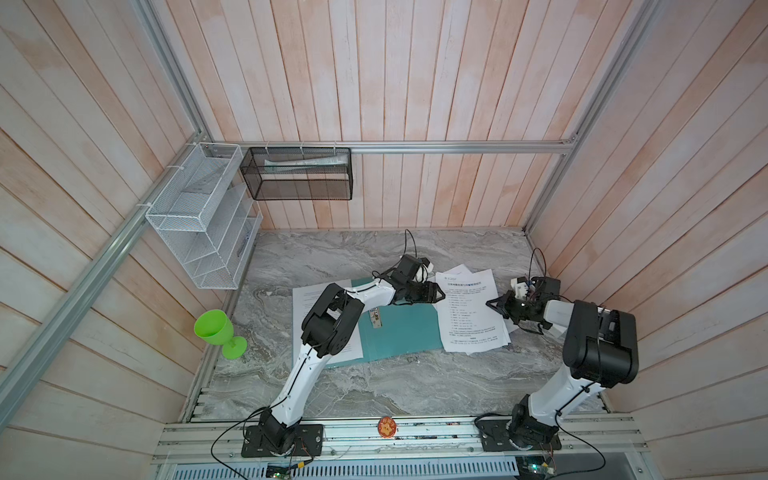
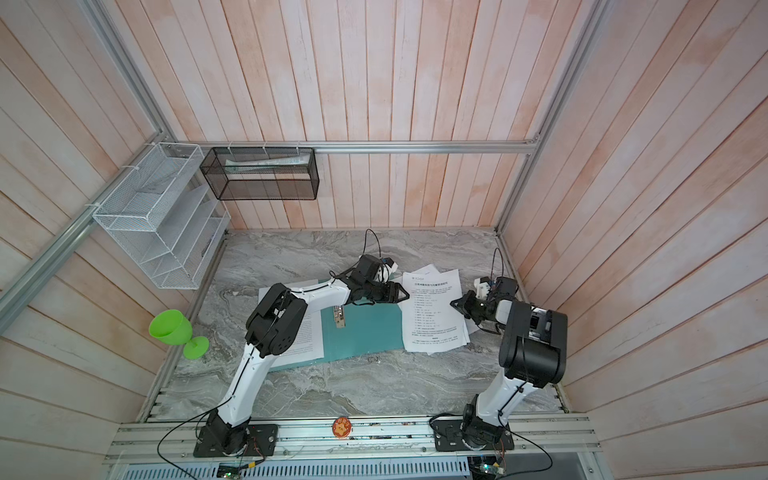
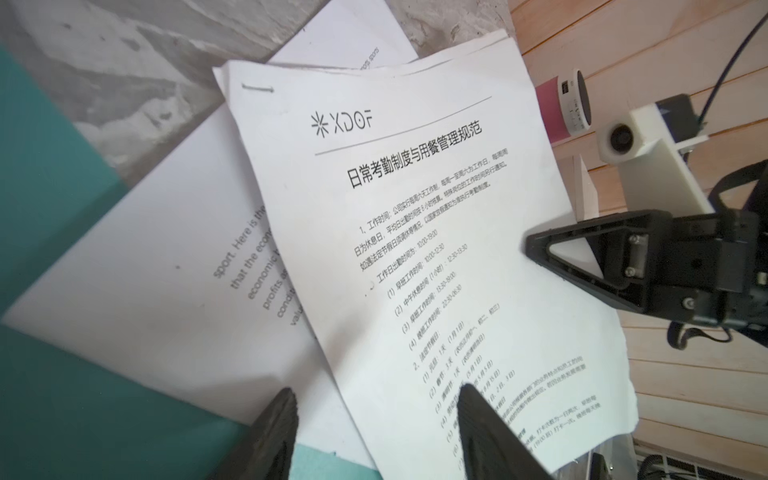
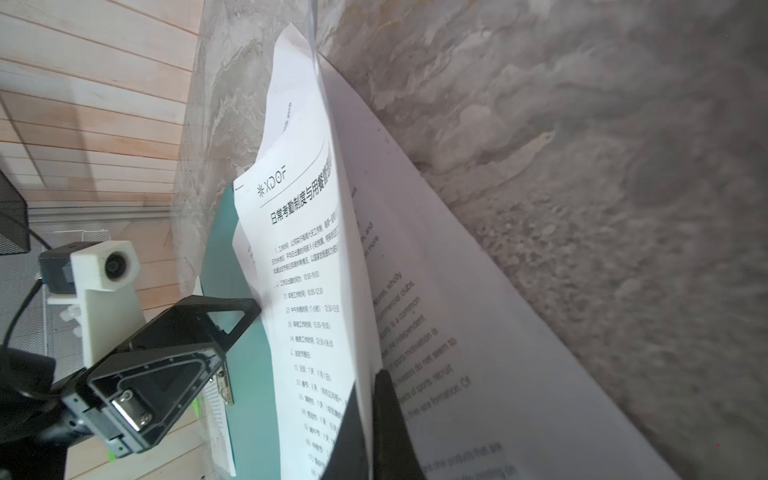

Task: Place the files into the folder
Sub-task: 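Grasp the edge of the printed sheet stack with the right gripper, then lift the top sheet and carry it over the teal folder with the right gripper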

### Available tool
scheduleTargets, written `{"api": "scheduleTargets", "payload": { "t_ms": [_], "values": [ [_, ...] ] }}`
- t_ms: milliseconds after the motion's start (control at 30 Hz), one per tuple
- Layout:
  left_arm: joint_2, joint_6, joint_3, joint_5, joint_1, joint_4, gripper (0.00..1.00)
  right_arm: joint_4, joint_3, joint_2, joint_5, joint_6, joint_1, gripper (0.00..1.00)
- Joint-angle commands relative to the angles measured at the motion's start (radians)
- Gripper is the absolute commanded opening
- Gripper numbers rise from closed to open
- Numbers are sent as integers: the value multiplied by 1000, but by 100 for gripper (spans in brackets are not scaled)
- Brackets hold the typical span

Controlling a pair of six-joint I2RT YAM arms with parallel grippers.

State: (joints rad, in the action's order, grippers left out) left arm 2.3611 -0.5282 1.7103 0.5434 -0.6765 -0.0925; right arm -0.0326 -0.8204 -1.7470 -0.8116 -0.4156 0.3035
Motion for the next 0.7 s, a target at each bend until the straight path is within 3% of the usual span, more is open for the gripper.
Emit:
{"api": "scheduleTargets", "payload": {
  "t_ms": [0, 167, 267, 433, 667],
  "values": [
    [-66, -5, -30, 27, 29, -11, 64, 100, 32, 7, -115, -66, 0, 0],
    [-171, -18, -39, 80, 64, -11, 64, 459, 142, 45, -306, -344, 2, 0],
    [-240, -15, -30, 93, 80, -32, 64, 660, 198, 96, -337, -535, -3, 0],
    [-360, -18, -59, 95, 103, -52, 64, 656, 191, 235, -353, -630, -14, 0],
    [-561, -49, -262, 62, 154, 0, 64, 598, 95, 378, -282, -708, -85, 0]
  ]
}}
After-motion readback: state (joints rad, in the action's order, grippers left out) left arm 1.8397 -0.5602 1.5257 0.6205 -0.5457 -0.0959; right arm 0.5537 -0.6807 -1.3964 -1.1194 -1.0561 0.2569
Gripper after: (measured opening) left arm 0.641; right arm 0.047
